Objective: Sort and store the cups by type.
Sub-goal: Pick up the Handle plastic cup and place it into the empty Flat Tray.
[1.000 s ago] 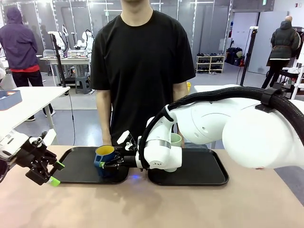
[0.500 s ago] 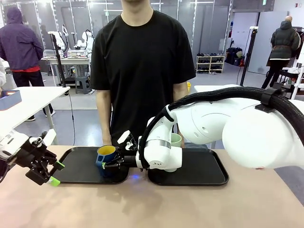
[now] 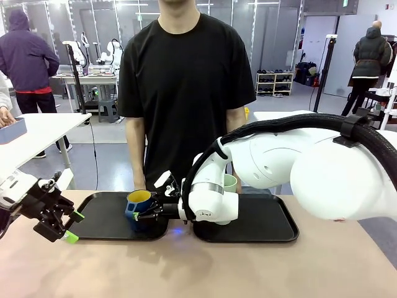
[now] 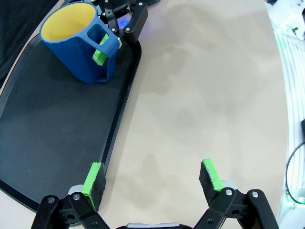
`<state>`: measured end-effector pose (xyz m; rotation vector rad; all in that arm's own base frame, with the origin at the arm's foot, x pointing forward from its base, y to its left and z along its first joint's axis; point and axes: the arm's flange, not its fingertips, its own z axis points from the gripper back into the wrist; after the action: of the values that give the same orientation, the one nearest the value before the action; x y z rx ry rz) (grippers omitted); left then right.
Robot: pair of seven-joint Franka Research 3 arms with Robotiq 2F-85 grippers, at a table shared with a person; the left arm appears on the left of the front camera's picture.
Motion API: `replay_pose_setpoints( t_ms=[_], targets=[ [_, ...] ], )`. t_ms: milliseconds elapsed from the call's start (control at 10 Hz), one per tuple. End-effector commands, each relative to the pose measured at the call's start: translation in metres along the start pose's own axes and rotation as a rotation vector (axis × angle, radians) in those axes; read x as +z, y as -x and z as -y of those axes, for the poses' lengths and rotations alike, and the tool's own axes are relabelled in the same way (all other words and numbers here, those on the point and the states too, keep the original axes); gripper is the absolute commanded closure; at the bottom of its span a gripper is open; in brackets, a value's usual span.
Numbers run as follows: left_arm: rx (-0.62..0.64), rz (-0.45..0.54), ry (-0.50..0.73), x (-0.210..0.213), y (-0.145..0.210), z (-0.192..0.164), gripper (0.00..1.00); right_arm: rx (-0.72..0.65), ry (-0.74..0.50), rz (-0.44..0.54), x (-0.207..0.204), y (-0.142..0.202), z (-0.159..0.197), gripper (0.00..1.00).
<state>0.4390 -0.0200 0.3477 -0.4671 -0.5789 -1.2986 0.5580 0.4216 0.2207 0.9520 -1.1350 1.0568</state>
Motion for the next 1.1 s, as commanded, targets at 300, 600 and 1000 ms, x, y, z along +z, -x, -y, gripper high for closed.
replay_pose_setpoints(
  t_ms=[300,600,1000],
  targets=[
    [-0.014,0.012,-0.026,-0.001,0.000,0.000,0.00,-0.008,0.066,0.000,0.018,0.009,-0.011,0.00],
    [-0.014,0.012,-0.026,-0.001,0.000,0.000,0.00,-0.018,0.089,0.011,0.032,0.015,-0.020,0.00],
    [-0.014,0.012,-0.026,-0.001,0.000,0.000,0.00,-0.031,0.118,0.013,0.053,0.021,-0.037,0.00]
  ],
)
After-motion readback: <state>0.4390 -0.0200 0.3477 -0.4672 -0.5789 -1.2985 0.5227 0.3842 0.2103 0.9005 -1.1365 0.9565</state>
